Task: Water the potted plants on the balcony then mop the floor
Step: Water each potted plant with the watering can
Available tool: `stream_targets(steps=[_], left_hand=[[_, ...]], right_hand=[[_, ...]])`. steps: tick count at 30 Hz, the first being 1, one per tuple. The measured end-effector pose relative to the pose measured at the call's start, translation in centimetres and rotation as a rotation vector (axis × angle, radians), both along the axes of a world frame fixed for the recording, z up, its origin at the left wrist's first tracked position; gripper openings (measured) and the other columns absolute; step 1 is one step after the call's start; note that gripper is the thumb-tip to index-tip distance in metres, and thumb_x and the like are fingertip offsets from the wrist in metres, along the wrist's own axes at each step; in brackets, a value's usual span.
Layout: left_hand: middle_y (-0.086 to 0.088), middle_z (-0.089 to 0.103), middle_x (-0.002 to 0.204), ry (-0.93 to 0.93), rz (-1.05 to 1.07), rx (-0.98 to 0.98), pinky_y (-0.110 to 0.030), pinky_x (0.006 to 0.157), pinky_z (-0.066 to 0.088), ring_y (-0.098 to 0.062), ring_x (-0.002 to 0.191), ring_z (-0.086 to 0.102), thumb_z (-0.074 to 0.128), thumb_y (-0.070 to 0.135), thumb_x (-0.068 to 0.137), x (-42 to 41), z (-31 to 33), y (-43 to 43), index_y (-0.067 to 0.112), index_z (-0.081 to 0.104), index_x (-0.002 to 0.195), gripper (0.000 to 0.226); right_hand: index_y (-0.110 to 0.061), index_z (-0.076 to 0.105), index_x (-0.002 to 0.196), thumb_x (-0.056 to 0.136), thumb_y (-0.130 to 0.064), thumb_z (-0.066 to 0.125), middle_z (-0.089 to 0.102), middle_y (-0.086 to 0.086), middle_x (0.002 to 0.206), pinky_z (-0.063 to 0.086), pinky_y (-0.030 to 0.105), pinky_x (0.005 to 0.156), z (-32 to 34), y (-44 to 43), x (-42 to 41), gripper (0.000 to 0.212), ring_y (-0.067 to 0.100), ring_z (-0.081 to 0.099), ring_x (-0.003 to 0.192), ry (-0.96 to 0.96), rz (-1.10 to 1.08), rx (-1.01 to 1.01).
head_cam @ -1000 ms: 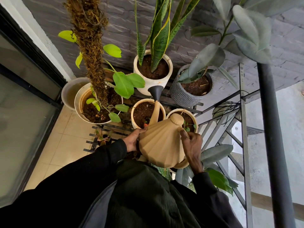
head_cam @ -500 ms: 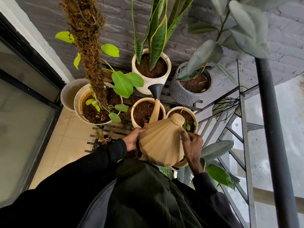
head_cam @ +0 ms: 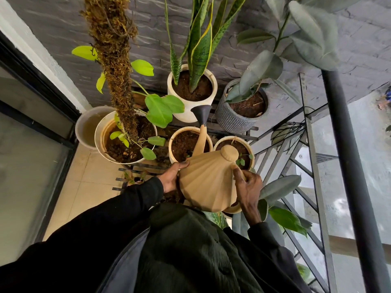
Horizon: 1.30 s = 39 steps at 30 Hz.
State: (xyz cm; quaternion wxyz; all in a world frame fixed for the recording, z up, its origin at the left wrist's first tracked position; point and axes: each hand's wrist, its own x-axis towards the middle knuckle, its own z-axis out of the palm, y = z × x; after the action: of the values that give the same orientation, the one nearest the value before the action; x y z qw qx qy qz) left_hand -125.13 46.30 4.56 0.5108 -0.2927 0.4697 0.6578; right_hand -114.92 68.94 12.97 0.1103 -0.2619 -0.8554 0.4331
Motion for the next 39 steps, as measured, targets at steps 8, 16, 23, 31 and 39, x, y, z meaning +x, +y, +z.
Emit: stream_targets(steps=[8, 16, 23, 31, 39], left_hand=[[-0.011, 0.055, 0.137, 0.078, -0.082, -0.035, -0.044, 0.088, 0.048, -0.031, 0.124, 0.052, 0.065, 0.049, 0.092, -0.8, 0.1, -1.1, 0.02, 0.05, 0.143, 0.06], [-0.011, 0.054, 0.141, 0.113, -0.114, -0.047, -0.051, 0.108, 0.043, -0.034, 0.127, 0.051, 0.071, 0.051, 0.085, -1.0, -0.3, -2.1, 0.021, 0.048, 0.146, 0.072], [-0.012, 0.051, 0.142, 0.132, -0.088, -0.055, -0.052, 0.104, 0.046, -0.034, 0.126, 0.052, 0.072, 0.052, 0.083, -0.3, 0.4, -2.0, 0.023, 0.046, 0.147, 0.075], [-0.012, 0.052, 0.141, 0.126, -0.039, -0.067, -0.047, 0.094, 0.046, -0.032, 0.126, 0.051, 0.067, 0.049, 0.09, 2.3, 2.1, -0.7, 0.022, 0.046, 0.146, 0.066], [-0.012, 0.058, 0.139, 0.079, 0.035, -0.05, -0.05, 0.102, 0.047, -0.032, 0.126, 0.055, 0.071, 0.05, 0.088, 6.4, 1.8, -0.1, 0.021, 0.047, 0.148, 0.071]], right_hand=[[0.005, 0.062, 0.063, 0.087, -0.066, 0.055, 0.058, 0.021, 0.058, 0.04, 0.029, 0.049, -0.6, -1.5, 1.0, 0.076, 0.028, 0.043, 0.046, 0.048, -0.037, -0.03], [0.006, 0.068, 0.069, 0.088, -0.066, 0.056, 0.065, 0.017, 0.062, 0.051, 0.043, 0.051, -0.9, -2.6, 2.0, 0.075, 0.041, 0.054, 0.051, 0.087, -0.082, -0.011], [0.009, 0.058, 0.062, 0.09, -0.063, 0.06, 0.057, 0.019, 0.055, 0.046, 0.048, 0.048, -1.2, -2.0, 2.5, 0.077, 0.042, 0.047, 0.049, 0.083, -0.097, -0.006], [0.008, 0.057, 0.06, 0.089, -0.067, 0.059, 0.052, 0.027, 0.056, 0.042, 0.042, 0.048, -0.8, 0.2, 3.7, 0.08, 0.037, 0.042, 0.045, 0.068, -0.055, -0.026], [0.005, 0.058, 0.06, 0.089, -0.06, 0.06, 0.055, 0.026, 0.058, 0.039, 0.036, 0.05, 0.2, 1.9, 5.4, 0.071, 0.029, 0.042, 0.046, 0.044, 0.04, -0.027]])
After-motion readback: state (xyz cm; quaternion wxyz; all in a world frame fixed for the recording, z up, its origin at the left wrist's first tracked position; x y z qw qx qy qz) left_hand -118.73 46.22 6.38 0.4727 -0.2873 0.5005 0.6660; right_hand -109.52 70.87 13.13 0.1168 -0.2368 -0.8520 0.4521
